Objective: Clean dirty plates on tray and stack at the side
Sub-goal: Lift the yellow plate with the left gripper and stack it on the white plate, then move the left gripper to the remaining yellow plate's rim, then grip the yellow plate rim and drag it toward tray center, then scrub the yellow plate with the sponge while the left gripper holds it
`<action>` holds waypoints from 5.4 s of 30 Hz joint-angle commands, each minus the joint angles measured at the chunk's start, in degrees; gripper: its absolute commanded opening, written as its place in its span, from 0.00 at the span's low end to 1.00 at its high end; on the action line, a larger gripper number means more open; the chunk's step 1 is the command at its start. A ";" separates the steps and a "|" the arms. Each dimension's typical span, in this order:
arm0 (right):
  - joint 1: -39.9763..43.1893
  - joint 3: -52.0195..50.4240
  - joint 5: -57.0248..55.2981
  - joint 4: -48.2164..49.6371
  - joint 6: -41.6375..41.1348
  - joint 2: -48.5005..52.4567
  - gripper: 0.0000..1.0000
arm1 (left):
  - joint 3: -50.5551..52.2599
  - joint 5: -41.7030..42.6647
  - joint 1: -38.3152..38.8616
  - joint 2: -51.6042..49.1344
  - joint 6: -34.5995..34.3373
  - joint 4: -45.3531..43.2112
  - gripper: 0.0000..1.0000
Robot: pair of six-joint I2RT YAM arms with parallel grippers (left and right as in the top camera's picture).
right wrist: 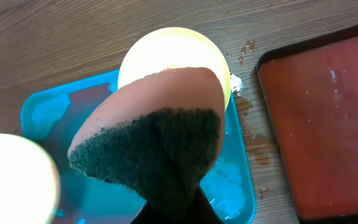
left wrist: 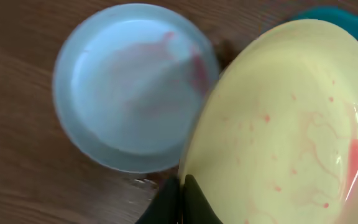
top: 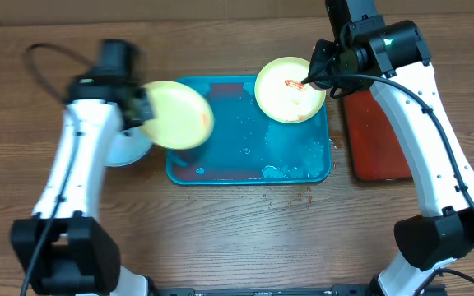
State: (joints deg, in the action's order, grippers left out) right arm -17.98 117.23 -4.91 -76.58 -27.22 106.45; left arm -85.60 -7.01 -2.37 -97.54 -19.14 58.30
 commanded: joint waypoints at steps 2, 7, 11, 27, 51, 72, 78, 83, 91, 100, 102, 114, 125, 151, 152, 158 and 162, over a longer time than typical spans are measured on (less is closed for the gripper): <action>0.37 1.07 -0.13 0.15 0.02 -0.92 0.04 | -0.59 6.05 -11.50 0.46 1.16 -0.20 0.04; 0.37 1.07 -0.13 0.20 0.02 -0.92 0.04 | -0.26 6.86 -19.61 -2.80 1.16 -1.88 0.04; 0.37 1.07 -0.13 0.44 0.02 -0.92 0.04 | -0.26 6.84 -21.77 -7.02 1.14 -3.87 0.04; 0.37 1.07 -0.11 -0.07 0.02 -0.92 0.04 | -1.27 7.87 -21.81 -15.37 7.54 -6.51 0.44; 0.37 0.96 -0.11 -0.11 0.02 -0.92 0.04 | -19.28 26.43 19.43 -22.18 2.47 -13.99 0.65; 0.37 0.81 -0.13 -1.36 0.66 -0.90 0.04 | -28.92 8.52 28.02 -36.33 -9.84 -14.23 0.56; 0.37 0.72 -0.13 -1.36 0.66 -0.90 0.04 | -25.68 8.52 28.02 -36.33 -15.34 -17.53 0.39; 0.37 0.46 -0.13 -1.33 0.66 -0.90 0.04 | -22.95 8.81 28.02 -36.33 -15.85 -19.91 0.32; 0.37 0.46 -0.13 -1.27 0.66 -0.90 0.04 | -21.20 8.94 28.02 -36.35 -15.82 -21.92 0.27; 0.37 0.46 -0.13 -1.33 0.66 -0.90 0.04 | -20.33 8.87 28.02 -36.74 -15.78 -24.22 0.17; 0.37 0.46 -0.13 -1.33 0.66 -0.90 0.04 | -20.33 8.87 28.02 -37.18 -15.78 -24.33 0.17; 0.37 0.46 -0.11 -1.36 0.66 -0.90 0.04 | -20.61 9.22 27.52 -37.86 -14.71 -23.37 0.04; 0.24 -6.01 8.04 6.10 0.70 -0.24 0.04 | -22.27 14.47 20.48 -29.33 3.78 -2.19 0.04; -6.23 -16.79 14.21 18.91 -1.07 17.27 0.04 | -18.36 18.23 18.14 -32.54 8.90 4.24 0.04; -6.25 -16.79 13.79 18.86 -1.09 17.99 0.04 | -18.10 18.25 18.14 -32.54 8.90 4.20 0.04; -6.23 -16.79 13.55 18.08 -2.08 22.62 0.04 | -16.72 18.64 18.14 -32.57 8.90 4.20 0.04; -6.23 -16.79 13.62 17.53 -4.44 25.05 0.04 | -15.69 19.19 18.16 -32.54 8.87 4.09 0.04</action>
State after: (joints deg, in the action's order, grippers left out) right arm -24.40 100.82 9.47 -58.74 -29.47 129.71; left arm -102.48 11.07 15.38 -128.92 -11.57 62.48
